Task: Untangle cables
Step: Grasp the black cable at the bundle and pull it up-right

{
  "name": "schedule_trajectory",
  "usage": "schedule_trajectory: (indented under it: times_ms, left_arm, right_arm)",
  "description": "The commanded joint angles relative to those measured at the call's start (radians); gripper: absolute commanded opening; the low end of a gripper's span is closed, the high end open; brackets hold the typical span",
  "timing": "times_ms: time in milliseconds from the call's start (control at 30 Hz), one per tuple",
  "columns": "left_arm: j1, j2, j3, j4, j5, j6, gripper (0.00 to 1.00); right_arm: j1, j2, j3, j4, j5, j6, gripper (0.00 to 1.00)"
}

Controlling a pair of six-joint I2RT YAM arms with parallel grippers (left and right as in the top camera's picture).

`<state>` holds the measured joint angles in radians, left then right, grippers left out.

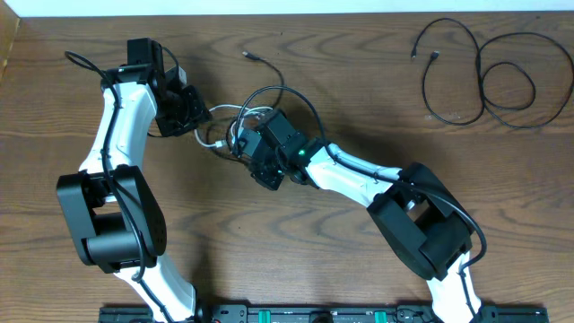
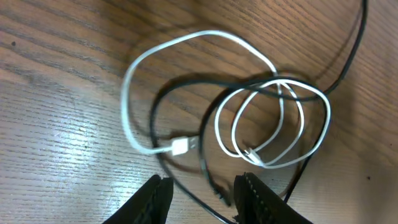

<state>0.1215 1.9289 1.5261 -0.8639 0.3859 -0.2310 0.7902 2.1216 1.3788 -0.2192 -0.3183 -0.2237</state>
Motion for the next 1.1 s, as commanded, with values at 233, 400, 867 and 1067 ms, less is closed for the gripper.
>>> schedule_trajectory:
  times_ms: [233, 400, 867, 1067]
  left_arm:
    - [-0.002, 0.013, -0.006, 0.002, -0.028, 0.009, 0.40]
    - [-0.002, 0.013, -0.011, 0.001, -0.124, -0.066, 0.40]
    - [-0.003, 0.013, -0.035, 0.031, -0.137, -0.104, 0.57]
    - [-0.003, 0.013, -0.035, 0.031, -0.137, -0.104, 0.57]
  right_arm:
    - [-0.004, -0.319, 0.000, 0.003, -0.013, -0.013, 0.01]
    - [-0.021, -0.445, 0.000, -0.014, 0.073, 0.023, 0.01]
    - [-0.047, -0.552, 0.000, 0.239, 0.028, 0.070, 0.01]
    - [-0.066, -0.553, 0.000, 0.424, 0.028, 0.016, 0.01]
